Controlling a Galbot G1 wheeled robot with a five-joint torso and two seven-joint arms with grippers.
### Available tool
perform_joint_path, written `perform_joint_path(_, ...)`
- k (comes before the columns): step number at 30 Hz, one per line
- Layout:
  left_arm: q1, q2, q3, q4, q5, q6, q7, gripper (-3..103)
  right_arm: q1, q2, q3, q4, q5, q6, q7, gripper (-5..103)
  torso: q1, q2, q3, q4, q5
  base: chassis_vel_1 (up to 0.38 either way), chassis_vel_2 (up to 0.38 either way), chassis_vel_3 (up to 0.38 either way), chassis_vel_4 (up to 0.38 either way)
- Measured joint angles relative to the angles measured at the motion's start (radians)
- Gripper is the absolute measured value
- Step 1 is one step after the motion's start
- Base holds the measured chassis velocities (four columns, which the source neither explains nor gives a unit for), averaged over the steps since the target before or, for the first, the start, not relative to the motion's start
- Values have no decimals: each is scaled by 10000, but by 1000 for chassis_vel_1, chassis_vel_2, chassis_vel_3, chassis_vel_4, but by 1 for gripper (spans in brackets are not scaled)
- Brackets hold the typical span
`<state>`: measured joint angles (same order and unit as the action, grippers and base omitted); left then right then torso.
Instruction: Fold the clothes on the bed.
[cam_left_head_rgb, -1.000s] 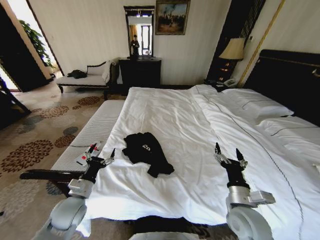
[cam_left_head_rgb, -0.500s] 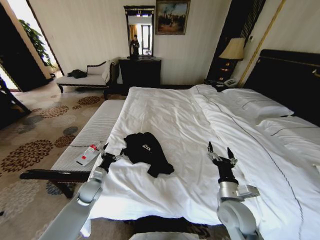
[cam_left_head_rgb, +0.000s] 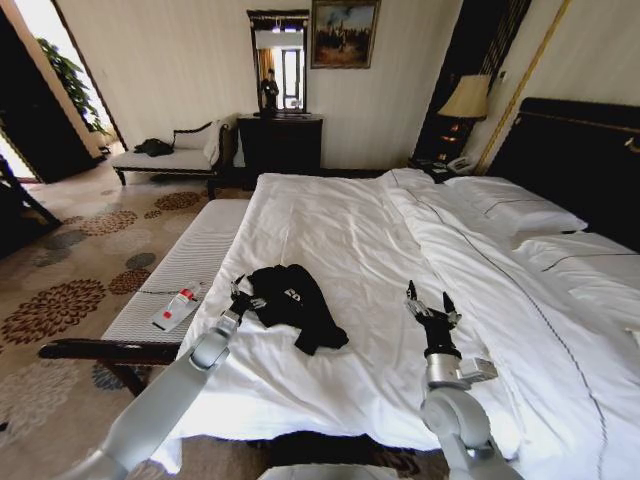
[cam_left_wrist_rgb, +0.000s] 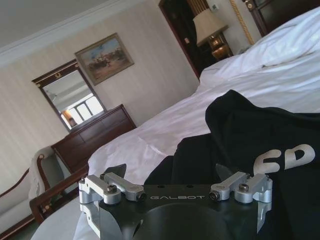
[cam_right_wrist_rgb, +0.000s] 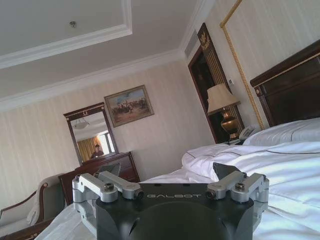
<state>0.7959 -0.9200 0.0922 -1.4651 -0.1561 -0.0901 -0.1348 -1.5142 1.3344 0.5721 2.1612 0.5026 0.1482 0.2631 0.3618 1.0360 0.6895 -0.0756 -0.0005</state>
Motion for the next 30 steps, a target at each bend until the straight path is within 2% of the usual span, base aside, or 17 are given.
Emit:
perform_joint_path(4, -518, 472, 784, 169, 8, 59, 33, 100, 102, 10, 51, -33, 99, 2, 72, 100, 0, 0, 0, 1, -1, 0, 0, 0, 0)
perform_joint_path(10, -639, 855, 1071, 34, 140, 84, 148, 100, 130, -7, 85, -121, 126, 5, 153, 100, -2, 2, -1, 2, -2, 0, 0, 0, 0)
perform_joint_path(14, -745, 1513, 1438, -513, 388, 235, 153, 100, 131, -59, 97, -164, 132, 5, 206, 100, -2, 2, -1, 1, 0, 0, 0, 0, 0)
perform_joint_path(16, -780, 1608, 1535, -577, 454, 313, 54, 100, 128, -67, 98, -163, 133, 4, 208, 100, -2, 2, -1, 1, 0, 0, 0, 0, 0)
perform_joint_path(18, -993, 1921, 2034, -827, 590, 1073, -781, 100, 126, -91, 91, -179, 140, 3, 225, 100, -3, 2, -2, 2, -1, 0, 0, 0, 0)
perform_joint_path(19, -1186, 2030, 2451, -888, 504, 1800, -1427, 100, 151, -100, 57, -240, 147, 2, 241, 100, -3, 2, -2, 0, 0, 0, 0, 0, 0)
perform_joint_path(20, -1341, 2048, 2722, -879, 415, 2130, -1717, 100, 192, -102, 22, -296, 150, 2, 258, 100, -3, 2, -2, 2, -2, 0, 0, 0, 0)
perform_joint_path(25, -1788, 1867, 3306, -703, 394, 2470, -1958, 100, 402, -77, -163, -582, 156, -1, 304, 100, -2, 1, -1, -2, -3, 0, 0, 0, 0)
perform_joint_path(30, -2042, 1490, 3533, -493, 377, 2509, -2000, 100, 492, -79, -241, -781, 157, -2, 331, 100, -3, 2, -1, 0, 0, 0, 0, 0, 0)
